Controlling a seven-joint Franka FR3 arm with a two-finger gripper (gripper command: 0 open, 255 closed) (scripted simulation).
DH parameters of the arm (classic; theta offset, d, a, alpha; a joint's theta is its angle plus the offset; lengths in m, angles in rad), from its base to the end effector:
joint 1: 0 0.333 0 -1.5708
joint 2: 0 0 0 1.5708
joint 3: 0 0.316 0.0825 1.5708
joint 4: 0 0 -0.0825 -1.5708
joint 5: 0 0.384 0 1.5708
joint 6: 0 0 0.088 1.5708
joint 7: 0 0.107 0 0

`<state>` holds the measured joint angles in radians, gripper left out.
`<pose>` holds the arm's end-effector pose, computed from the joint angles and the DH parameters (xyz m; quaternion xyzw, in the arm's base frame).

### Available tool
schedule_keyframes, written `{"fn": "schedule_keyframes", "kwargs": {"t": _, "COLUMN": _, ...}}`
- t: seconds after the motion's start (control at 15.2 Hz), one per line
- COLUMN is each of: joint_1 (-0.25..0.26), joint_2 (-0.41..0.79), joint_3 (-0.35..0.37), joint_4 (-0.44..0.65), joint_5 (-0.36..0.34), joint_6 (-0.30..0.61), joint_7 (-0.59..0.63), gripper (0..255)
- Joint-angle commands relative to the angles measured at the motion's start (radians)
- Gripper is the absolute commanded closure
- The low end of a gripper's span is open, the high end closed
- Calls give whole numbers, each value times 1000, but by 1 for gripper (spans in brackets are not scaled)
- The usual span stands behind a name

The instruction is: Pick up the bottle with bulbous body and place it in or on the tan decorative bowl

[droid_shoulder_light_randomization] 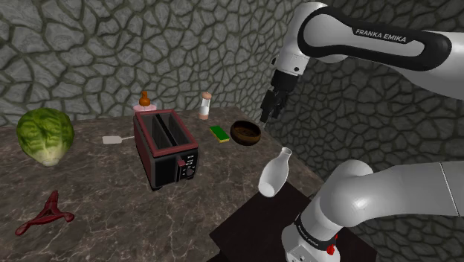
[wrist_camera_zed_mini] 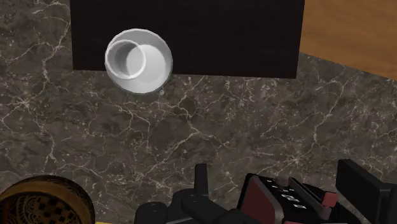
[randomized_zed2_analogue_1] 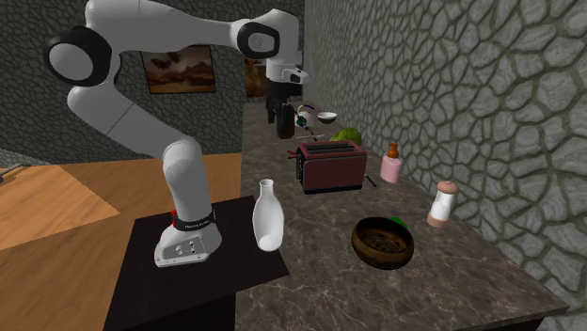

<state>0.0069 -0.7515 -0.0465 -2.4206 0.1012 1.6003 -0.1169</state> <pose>0.3154 -0.0050 0.5524 -0.9963 -0.0421 0.0298 0.0686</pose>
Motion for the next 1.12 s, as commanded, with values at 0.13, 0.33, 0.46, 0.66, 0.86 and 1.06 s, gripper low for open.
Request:
{"fn": "schedule_keyframes", "kwargs": {"t": 0.13, "joint_1": -17, "joint_2": -41, "joint_3": -12, "joint_4": -72, "joint_5": -31, "joint_6": 34, "joint_7": -19, "gripper": 0}}
{"fn": "schedule_keyframes", "kwargs": {"t": 0.33, "joint_1": -47, "joint_2": -98, "joint_3": -34, "joint_4": -175, "joint_5": -81, "joint_6": 86, "joint_7": -49, "gripper": 0}}
{"fn": "schedule_keyframes", "kwargs": {"t": 0.46, "joint_1": -70, "joint_2": -133, "joint_3": -51, "joint_4": -240, "joint_5": -118, "joint_6": 121, "joint_7": -70, "gripper": 0}}
{"fn": "schedule_keyframes", "kwargs": {"t": 0.66, "joint_1": -110, "joint_2": -181, "joint_3": -82, "joint_4": -333, "joint_5": -178, "joint_6": 176, "joint_7": -103, "gripper": 0}}
{"fn": "schedule_keyframes", "kwargs": {"t": 0.86, "joint_1": -160, "joint_2": -220, "joint_3": -120, "joint_4": -419, "joint_5": -246, "joint_6": 235, "joint_7": -139, "gripper": 0}}
{"fn": "schedule_keyframes", "kwargs": {"t": 1.06, "joint_1": -188, "joint_2": -231, "joint_3": -141, "joint_4": -468, "joint_5": -282, "joint_6": 279, "joint_7": -157, "gripper": 0}}
